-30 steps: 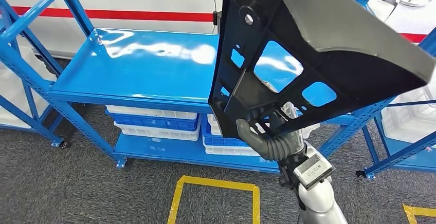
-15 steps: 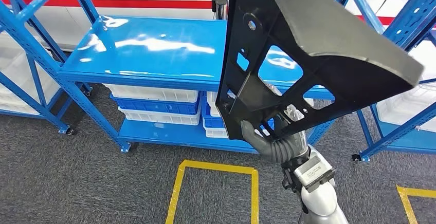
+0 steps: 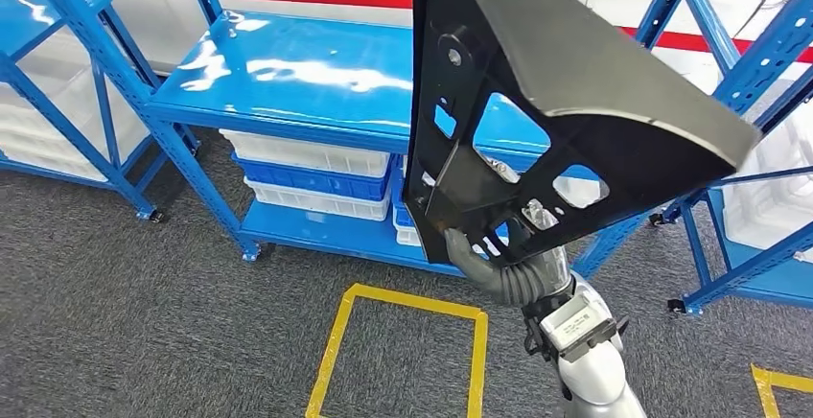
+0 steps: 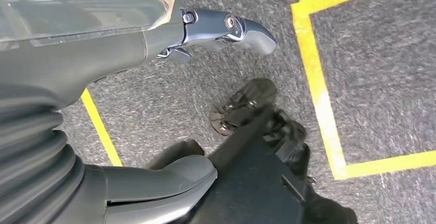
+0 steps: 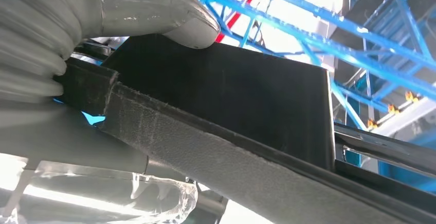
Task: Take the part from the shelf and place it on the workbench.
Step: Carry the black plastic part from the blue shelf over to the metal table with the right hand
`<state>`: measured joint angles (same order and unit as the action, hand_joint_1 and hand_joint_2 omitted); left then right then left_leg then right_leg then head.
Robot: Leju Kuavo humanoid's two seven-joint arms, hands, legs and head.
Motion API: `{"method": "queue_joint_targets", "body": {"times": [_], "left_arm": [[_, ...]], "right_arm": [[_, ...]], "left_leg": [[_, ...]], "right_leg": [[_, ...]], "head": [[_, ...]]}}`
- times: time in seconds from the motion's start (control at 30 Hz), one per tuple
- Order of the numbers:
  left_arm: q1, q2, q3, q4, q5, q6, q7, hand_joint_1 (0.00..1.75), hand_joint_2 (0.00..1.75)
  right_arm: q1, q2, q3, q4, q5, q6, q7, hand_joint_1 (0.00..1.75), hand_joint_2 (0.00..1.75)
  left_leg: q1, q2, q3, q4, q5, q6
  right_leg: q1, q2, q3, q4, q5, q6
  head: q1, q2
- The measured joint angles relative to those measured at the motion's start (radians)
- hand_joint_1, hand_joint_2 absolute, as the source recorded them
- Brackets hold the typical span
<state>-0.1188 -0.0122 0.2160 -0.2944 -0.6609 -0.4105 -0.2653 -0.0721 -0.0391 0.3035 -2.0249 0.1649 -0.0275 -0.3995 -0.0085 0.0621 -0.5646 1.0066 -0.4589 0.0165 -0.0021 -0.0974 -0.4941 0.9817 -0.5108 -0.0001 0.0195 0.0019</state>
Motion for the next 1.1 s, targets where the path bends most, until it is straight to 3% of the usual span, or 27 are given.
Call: {"method": "queue_joint_targets", "body": {"times": [0.03,0.1,0.13,0.2,0.27,0.3,0.33,0.4,0.47,0.53,0.57,0.63,0.7,0.73,0.77,0.8,0.83,0.87,0.93,0.97,1.0,1.07,1.1], "left_arm": [[0.001,0.001,0.000,0.000,0.000,0.000,-0.001,0.00,1.75],[0.001,0.001,0.000,0.000,0.000,0.000,-0.003,0.00,1.75],[-0.001,0.000,0.000,-0.001,0.000,0.001,-0.004,0.00,1.75],[-0.002,-0.002,0.000,-0.001,0.000,0.002,-0.005,0.00,1.75],[-0.001,-0.004,0.000,-0.001,0.000,0.003,-0.006,0.00,1.75],[0.000,-0.005,0.000,-0.001,0.001,0.003,-0.006,0.00,1.75],[0.001,-0.006,0.000,-0.001,0.001,0.003,-0.006,0.00,1.75],[0.001,-0.007,0.000,-0.002,0.001,0.003,-0.006,0.00,1.75],[0.001,-0.007,0.001,-0.002,0.000,0.003,-0.006,0.00,1.75],[0.005,-0.006,0.001,-0.002,0.000,0.003,-0.006,0.00,1.75],[0.008,-0.005,0.001,-0.002,0.000,0.003,-0.006,0.00,1.75],[0.011,-0.005,0.001,-0.002,0.000,0.000,-0.006,0.00,1.75],[0.011,-0.005,0.001,-0.002,-0.001,-0.003,-0.007,0.00,1.75],[0.011,-0.006,0.001,-0.002,-0.002,-0.003,-0.007,0.00,1.75],[0.012,-0.006,0.001,-0.002,-0.005,-0.003,-0.008,0.00,1.75],[0.013,-0.006,0.001,-0.002,-0.007,-0.003,-0.009,0.00,1.75],[0.014,-0.006,0.001,-0.002,-0.011,-0.003,-0.010,0.00,1.75],[0.014,-0.005,0.001,-0.002,-0.013,-0.003,-0.010,0.00,1.75],[0.012,-0.004,0.001,-0.002,-0.016,-0.003,-0.010,0.00,1.75],[0.010,-0.003,0.000,-0.003,-0.016,-0.003,-0.011,0.00,1.75],[0.009,-0.002,0.000,-0.003,-0.017,-0.003,-0.011,0.00,1.75],[0.011,0.000,0.000,-0.003,-0.018,-0.003,-0.011,0.00,1.75],[0.011,0.000,0.000,-0.003,-0.018,-0.003,-0.011,0.00,1.75]], "right_arm": [[0.001,0.000,0.000,0.000,0.001,0.000,0.000,1.75,1.75],[0.001,0.000,0.000,0.000,0.003,0.000,-0.001,1.75,1.75],[0.001,-0.001,-0.001,0.000,0.004,0.000,-0.002,1.75,1.75],[0.004,-0.002,-0.002,0.000,0.004,0.000,-0.004,1.75,1.75],[0.008,-0.005,-0.003,0.000,0.004,0.000,-0.005,1.75,1.75],[0.010,-0.006,-0.003,0.000,0.004,0.000,-0.005,1.75,1.75],[0.010,-0.007,-0.003,0.000,0.004,0.000,-0.005,1.75,1.75],[0.010,-0.007,-0.003,0.000,0.004,0.000,-0.006,1.75,1.75],[0.011,-0.007,-0.002,0.000,0.005,0.000,-0.006,1.75,1.75],[0.013,-0.008,-0.002,0.000,0.006,0.000,-0.008,1.75,1.75],[0.013,-0.008,-0.002,0.000,0.006,0.000,-0.008,1.75,1.75],[0.014,-0.007,-0.002,0.000,0.006,0.000,-0.009,1.75,1.75],[0.016,-0.007,-0.002,0.000,0.008,0.000,-0.011,1.75,1.75],[0.018,-0.007,-0.002,0.000,0.008,0.000,-0.012,1.75,1.75],[0.020,-0.007,-0.002,0.000,0.009,0.000,-0.013,1.75,1.75],[0.021,-0.007,-0.002,0.000,0.009,0.000,-0.014,1.75,1.75],[0.022,-0.007,-0.002,0.000,0.009,0.000,-0.015,1.75,1.75],[0.023,-0.007,-0.001,-0.001,0.009,0.000,-0.015,1.75,1.75],[0.022,-0.007,-0.001,-0.003,0.009,0.000,-0.016,1.75,1.75],[0.022,-0.007,0.000,-0.004,0.009,0.000,-0.016,1.75,1.75],[0.022,-0.007,0.000,-0.005,0.009,0.000,-0.017,1.75,1.75],[0.021,-0.007,0.001,-0.006,0.010,0.000,-0.017,1.75,1.75],[0.021,-0.008,0.001,-0.007,0.010,0.000,-0.017,1.75,1.75]], "left_leg": [[-0.001,-0.009,-0.003,-0.006,0.004,0.008],[0.004,-0.027,-0.003,-0.022,0.016,0.023],[0.007,-0.036,-0.004,-0.031,0.024,0.031],[0.010,-0.056,-0.011,-0.035,0.033,0.038],[0.010,-0.080,-0.018,-0.033,0.038,0.036],[0.011,-0.092,-0.021,-0.032,0.040,0.034],[0.013,-0.105,-0.022,-0.029,0.041,0.031],[0.014,-0.129,-0.029,-0.017,0.041,0.022],[0.012,-0.148,-0.041,-0.005,0.041,0.010],[0.013,-0.162,-0.051,-0.003,0.047,-0.003],[0.014,-0.158,-0.056,0.000,0.047,-0.008],[0.017,-0.120,-0.078,0.045,0.017,-0.016],[0.019,-0.077,-0.131,0.164,-0.050,-0.023],[0.020,-0.070,-0.162,0.233,-0.079,-0.025],[0.021,-0.067,-0.182,0.279,-0.094,-0.026],[0.021,-0.065,-0.185,0.290,-0.091,-0.025],[0.020,-0.062,-0.166,0.260,-0.070,-0.023],[0.019,-0.054,-0.129,0.196,-0.039,-0.018],[0.011,-0.016,-0.055,0.061,0.002,-0.006],[0.006,-0.004,-0.036,0.024,0.009,0.000],[0.001,-0.001,-0.032,0.010,0.008,0.004],[-0.001,-0.022,-0.034,0.002,0.016,0.015],[0.000,-0.032,-0.032,-0.005,0.021,0.022]], "right_leg": [[0.001,-0.008,0.000,-0.002,0.001,0.005],[0.001,0.015,-0.013,0.019,-0.014,0.013],[0.001,0.039,-0.032,0.058,-0.035,0.013],[-0.004,0.083,-0.095,0.189,-0.093,0.008],[-0.009,0.091,-0.144,0.289,-0.123,0.014],[-0.012,0.092,-0.143,0.286,-0.114,0.023],[-0.016,0.094,-0.121,0.241,-0.089,0.035],[-0.025,0.119,-0.054,0.100,-0.032,0.055],[-0.028,0.140,-0.022,0.025,-0.007,0.052],[-0.024,0.131,-0.025,0.024,-0.003,0.035],[-0.025,0.123,-0.025,0.025,0.001,0.028],[-0.027,0.108,-0.027,0.024,0.007,0.014],[-0.022,0.089,-0.030,0.024,0.009,0.006],[-0.019,0.079,-0.031,0.024,0.009,0.004],[-0.017,0.068,-0.032,0.024,0.009,0.004],[-0.015,0.057,-0.032,0.024,0.008,0.003],[-0.014,0.046,-0.032,0.024,0.008,0.003],[-0.013,0.037,-0.031,0.024,0.007,0.002],[-0.007,0.020,-0.030,0.024,0.005,0.003],[-0.004,0.012,-0.030,0.023,0.005,0.005],[-0.003,0.004,-0.031,0.022,0.004,0.007],[-0.002,-0.007,-0.030,0.021,0.002,0.016],[-0.003,0.006,-0.032,0.028,-0.004,0.020]], "head": [[0.000,0.000],[0.001,0.000],[0.002,0.000],[0.005,0.000],[0.006,0.000],[0.006,0.000],[0.006,0.000],[0.006,0.000],[0.006,0.000],[0.005,0.000],[0.005,0.000],[0.001,0.000],[-0.003,0.000],[-0.003,0.000],[-0.003,0.000],[-0.003,0.000],[-0.003,0.000],[-0.003,0.000],[-0.002,0.000],[-0.002,0.000],[-0.001,0.000],[-0.001,0.000],[0.000,0.000]]}}
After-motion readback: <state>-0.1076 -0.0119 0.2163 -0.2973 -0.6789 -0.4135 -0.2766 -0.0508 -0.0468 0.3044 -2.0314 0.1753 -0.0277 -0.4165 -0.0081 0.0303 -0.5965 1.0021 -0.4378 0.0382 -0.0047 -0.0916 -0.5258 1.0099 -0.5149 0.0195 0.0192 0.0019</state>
